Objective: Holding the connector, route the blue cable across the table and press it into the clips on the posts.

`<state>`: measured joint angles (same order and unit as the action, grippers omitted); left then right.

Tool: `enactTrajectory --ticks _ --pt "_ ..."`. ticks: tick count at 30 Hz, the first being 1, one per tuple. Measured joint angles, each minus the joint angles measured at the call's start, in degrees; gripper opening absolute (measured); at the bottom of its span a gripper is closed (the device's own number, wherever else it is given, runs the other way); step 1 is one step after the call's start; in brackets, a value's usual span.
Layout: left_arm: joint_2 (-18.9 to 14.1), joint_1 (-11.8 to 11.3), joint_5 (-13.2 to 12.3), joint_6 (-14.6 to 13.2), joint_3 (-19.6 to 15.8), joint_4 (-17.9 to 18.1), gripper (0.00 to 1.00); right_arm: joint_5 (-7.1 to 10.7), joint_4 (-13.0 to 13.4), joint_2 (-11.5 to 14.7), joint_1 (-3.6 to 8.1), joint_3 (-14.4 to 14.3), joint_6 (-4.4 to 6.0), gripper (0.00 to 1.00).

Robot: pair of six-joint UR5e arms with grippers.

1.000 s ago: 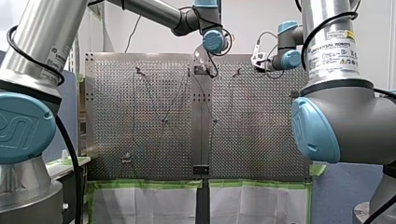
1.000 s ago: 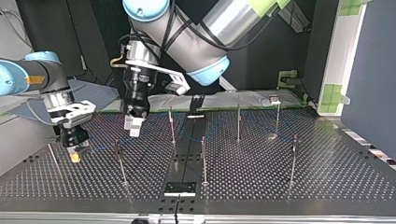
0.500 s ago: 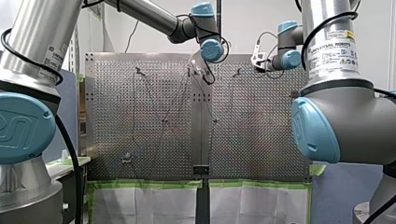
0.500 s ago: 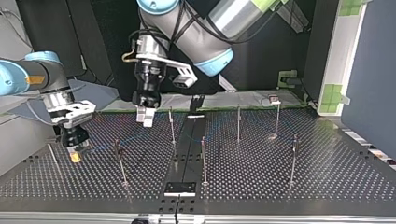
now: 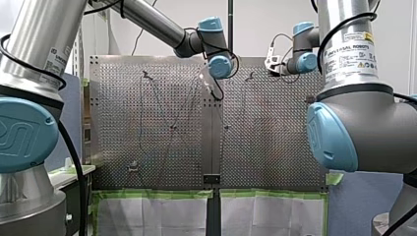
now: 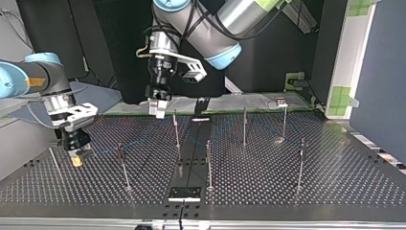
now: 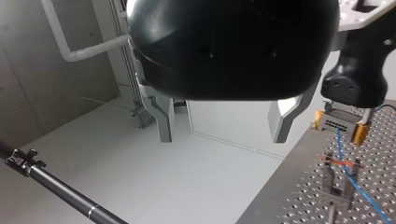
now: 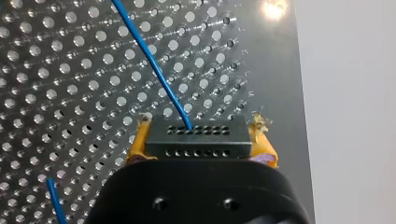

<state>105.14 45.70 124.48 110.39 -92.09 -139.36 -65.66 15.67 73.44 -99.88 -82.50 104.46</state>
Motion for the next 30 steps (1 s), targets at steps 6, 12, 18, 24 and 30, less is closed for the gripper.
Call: enactTrajectory --ticks 6,12,18,24,30 --pt "0.01 -0.04 -0.06 0.0 -3.11 3.14 1.0 -0.02 -0.37 0.0 -0.05 0.0 -0.03 0.0" --pt "0.01 -0.03 -0.07 0.0 -6.13 6.14 1.0 0.0 -0.52 -0.03 -0.05 -0.16 -0.03 0.0" --pt "0.0 -0.05 -0.07 0.0 -9.08 9.07 1.0 -0.15 -0.48 -0.06 0.05 -0.56 -0.03 0.0" --pt "0.01 -0.04 -0.07 -0.01 -12.02 12.06 1.0 -0.18 -0.39 -0.08 0.14 -0.6 -0.03 0.0" --pt "-0.01 -0.05 -0.07 0.0 -14.97 14.96 1.0 -0.18 -0.38 -0.09 0.23 -0.61 -0.03 0.0"
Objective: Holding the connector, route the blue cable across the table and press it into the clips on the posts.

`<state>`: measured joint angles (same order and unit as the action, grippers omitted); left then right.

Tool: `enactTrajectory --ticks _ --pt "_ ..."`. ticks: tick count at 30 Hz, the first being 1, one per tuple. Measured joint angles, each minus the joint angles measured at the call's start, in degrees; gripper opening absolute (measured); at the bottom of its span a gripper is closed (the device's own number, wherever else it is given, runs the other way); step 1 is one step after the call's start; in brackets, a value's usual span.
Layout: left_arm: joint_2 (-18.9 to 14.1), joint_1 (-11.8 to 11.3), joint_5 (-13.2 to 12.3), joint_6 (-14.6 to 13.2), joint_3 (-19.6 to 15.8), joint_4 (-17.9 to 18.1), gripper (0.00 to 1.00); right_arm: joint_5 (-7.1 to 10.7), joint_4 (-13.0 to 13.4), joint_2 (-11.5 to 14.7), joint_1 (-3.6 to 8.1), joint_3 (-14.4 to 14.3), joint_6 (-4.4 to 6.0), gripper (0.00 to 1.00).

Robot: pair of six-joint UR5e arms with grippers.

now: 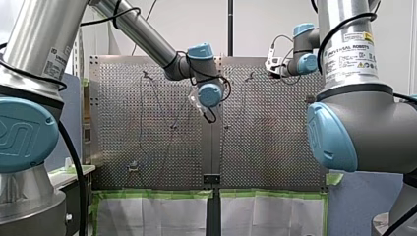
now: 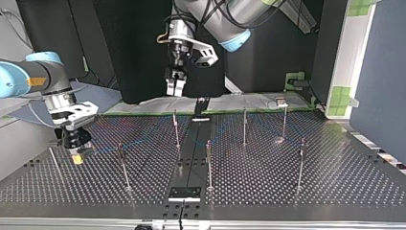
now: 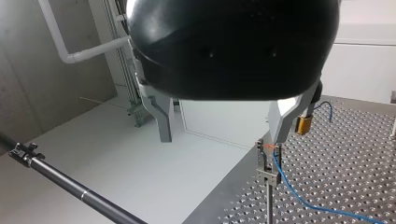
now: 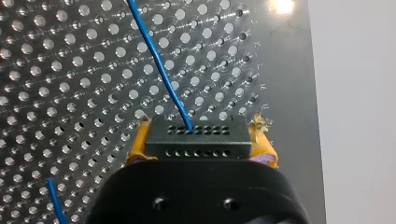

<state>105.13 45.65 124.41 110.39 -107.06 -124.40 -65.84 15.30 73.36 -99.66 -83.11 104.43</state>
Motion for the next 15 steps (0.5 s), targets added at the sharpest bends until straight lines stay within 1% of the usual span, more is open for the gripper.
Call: enactTrajectory --ticks 15 --pt "0.01 0.0 0.0 0.0 -7.32 7.33 1.0 0.0 0.08 -0.02 0.08 0.0 0.0 0.0"
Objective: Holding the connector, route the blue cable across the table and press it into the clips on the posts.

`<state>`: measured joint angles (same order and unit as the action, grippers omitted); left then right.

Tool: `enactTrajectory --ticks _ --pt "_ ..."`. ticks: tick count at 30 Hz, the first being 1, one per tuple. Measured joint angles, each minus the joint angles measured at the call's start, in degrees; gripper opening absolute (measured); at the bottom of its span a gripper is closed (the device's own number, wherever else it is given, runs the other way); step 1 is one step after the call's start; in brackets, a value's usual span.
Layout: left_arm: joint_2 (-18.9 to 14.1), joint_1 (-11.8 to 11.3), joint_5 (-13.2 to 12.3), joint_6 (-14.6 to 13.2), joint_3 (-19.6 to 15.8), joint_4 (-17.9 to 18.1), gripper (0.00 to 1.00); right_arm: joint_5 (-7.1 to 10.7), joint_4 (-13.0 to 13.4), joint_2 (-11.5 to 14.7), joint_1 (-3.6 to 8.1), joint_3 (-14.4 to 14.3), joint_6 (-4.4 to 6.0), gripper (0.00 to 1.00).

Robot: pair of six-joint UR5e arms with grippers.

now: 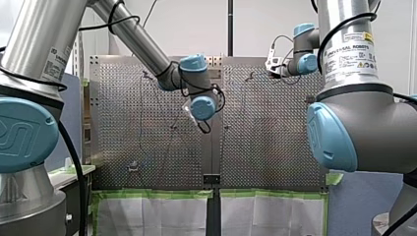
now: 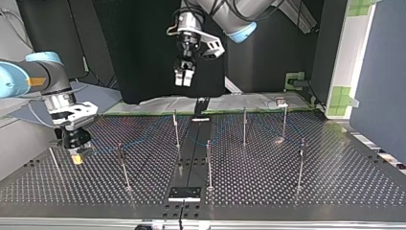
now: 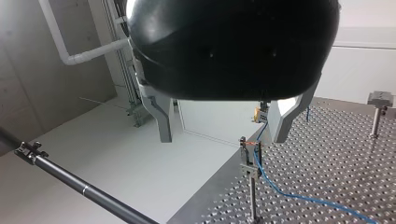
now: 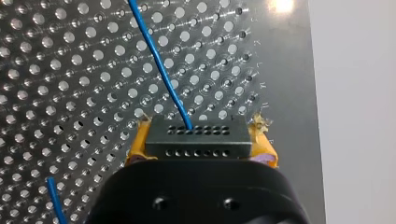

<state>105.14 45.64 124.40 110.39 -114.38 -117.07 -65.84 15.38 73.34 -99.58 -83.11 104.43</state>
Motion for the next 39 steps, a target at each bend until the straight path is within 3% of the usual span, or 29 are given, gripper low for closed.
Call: enactTrajectory --ticks 23,30,39 --pt "-0.01 0.01 0.0 0.0 -10.7 10.7 1.0 -0.05 -0.11 0.0 -0.04 0.01 -0.04 0.0" --pt "-0.03 0.01 0.0 0.0 -14.13 14.09 1.0 -0.69 -0.36 0.01 -0.15 0.02 -0.52 0.0" --pt "-0.01 -0.01 0.0 0.0 -18.7 15.34 1.0 -1.08 -0.43 0.05 0.0 0.04 -0.62 0.0"
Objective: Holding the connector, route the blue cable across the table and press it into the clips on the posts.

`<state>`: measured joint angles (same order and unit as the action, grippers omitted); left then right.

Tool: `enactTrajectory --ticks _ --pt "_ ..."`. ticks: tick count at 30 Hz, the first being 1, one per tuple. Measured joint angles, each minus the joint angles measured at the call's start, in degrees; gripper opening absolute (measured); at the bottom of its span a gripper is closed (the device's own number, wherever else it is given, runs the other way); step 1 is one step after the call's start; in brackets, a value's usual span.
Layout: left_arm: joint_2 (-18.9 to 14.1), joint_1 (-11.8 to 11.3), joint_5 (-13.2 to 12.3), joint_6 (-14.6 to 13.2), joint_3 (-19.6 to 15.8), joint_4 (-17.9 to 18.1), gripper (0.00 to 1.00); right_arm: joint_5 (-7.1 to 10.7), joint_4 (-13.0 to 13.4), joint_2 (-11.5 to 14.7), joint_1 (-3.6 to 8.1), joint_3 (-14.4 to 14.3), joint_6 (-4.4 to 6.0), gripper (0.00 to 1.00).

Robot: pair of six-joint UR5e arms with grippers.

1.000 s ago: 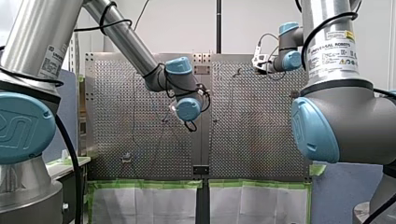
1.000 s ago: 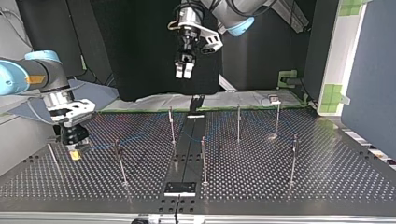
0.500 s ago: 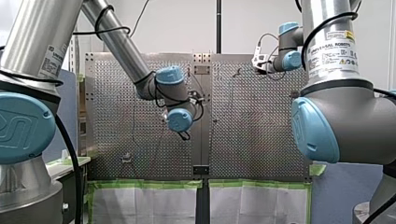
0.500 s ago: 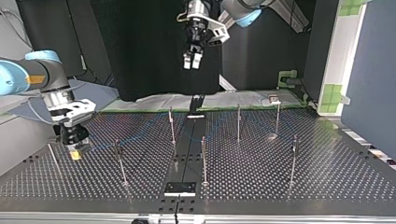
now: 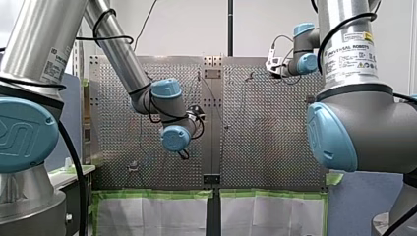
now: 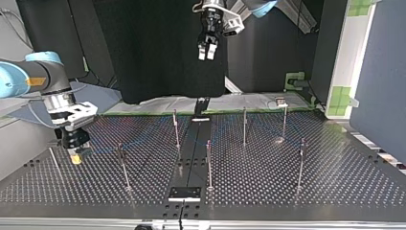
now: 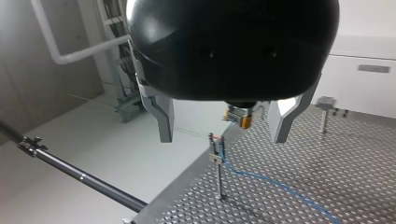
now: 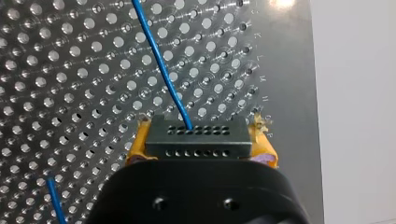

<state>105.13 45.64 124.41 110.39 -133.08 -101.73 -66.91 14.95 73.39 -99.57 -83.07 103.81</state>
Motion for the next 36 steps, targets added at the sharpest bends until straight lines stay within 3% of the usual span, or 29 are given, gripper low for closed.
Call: enactTrajectory --ticks 7,36 --pt "0.01 0.0 0.0 0.0 -1.61 0.03 1.0 -0.06 0.0 -0.02 0.03 0.04 0.0 0.0" --pt "0.01 0.0 0.0 0.0 -1.7 0.03 1.0 -0.07 0.0 -0.04 0.04 0.04 0.0 0.0"
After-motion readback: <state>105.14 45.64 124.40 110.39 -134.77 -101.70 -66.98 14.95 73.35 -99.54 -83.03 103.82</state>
